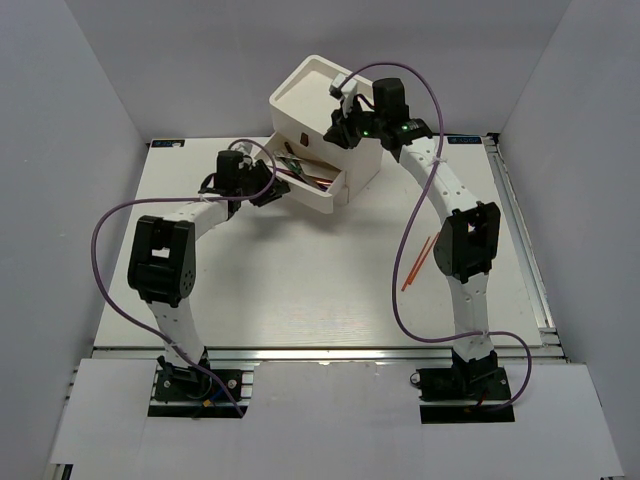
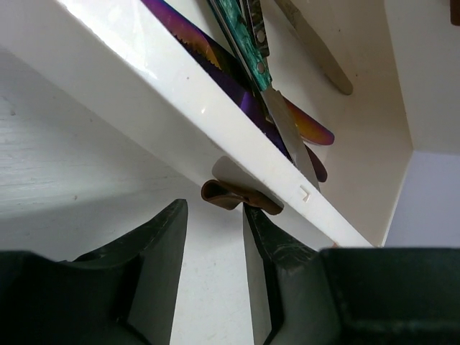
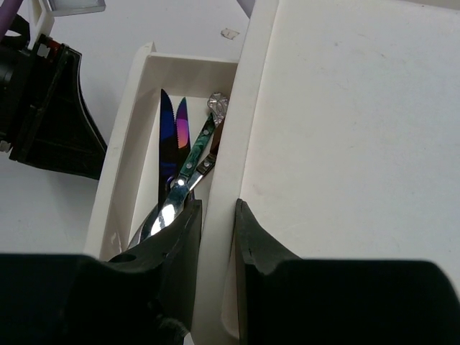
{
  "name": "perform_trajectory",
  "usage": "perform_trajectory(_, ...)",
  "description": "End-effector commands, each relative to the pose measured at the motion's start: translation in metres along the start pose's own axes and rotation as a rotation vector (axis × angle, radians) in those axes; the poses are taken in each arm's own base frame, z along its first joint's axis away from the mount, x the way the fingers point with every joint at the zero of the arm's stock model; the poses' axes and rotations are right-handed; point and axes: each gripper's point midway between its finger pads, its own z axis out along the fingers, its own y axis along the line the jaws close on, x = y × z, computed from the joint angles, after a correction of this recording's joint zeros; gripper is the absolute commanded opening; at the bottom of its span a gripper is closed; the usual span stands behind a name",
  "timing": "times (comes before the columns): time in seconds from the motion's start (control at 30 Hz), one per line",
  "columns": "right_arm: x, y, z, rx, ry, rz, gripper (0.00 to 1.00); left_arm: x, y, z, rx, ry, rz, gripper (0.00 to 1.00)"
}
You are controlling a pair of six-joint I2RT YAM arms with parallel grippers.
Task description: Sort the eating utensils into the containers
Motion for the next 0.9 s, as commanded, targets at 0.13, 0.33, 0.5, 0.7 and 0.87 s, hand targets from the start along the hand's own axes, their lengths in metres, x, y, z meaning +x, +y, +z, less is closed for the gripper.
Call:
perform_trajectory(0.13, -0.011, 0.097, 0.003, -0.353, -0.002, 0.139, 0.0, -0.096, -0.082, -0.008, 0.183, -0.257, 0.123, 0.51)
perform_trajectory(0.33, -0.005, 0.087, 0.004, -0.313, 0.012, 0.137, 0.0, -0.097, -0.079, -0.02, 0.158, -0.295, 0.17, 0.55)
perform_trajectory(0.5, -0.007, 0.091, 0.005, -0.33, 0.007, 0.148, 0.0, -0.09, -0.085, -0.001, 0.211, -0.228, 0.137, 0.55)
perform_trajectory(0.7, -0.007, 0.104, 0.003, -0.374, 0.01, 0.176, 0.0, -0.087, -0.094, 0.024, 0.273, -0.182, 0.106, 0.55)
perform_trajectory(0.87, -0.011, 0.111, 0.006, -0.394, 0.001, 0.213, 0.0, -0.09, -0.097, 0.032, 0.289, -0.178, 0.091, 0.55)
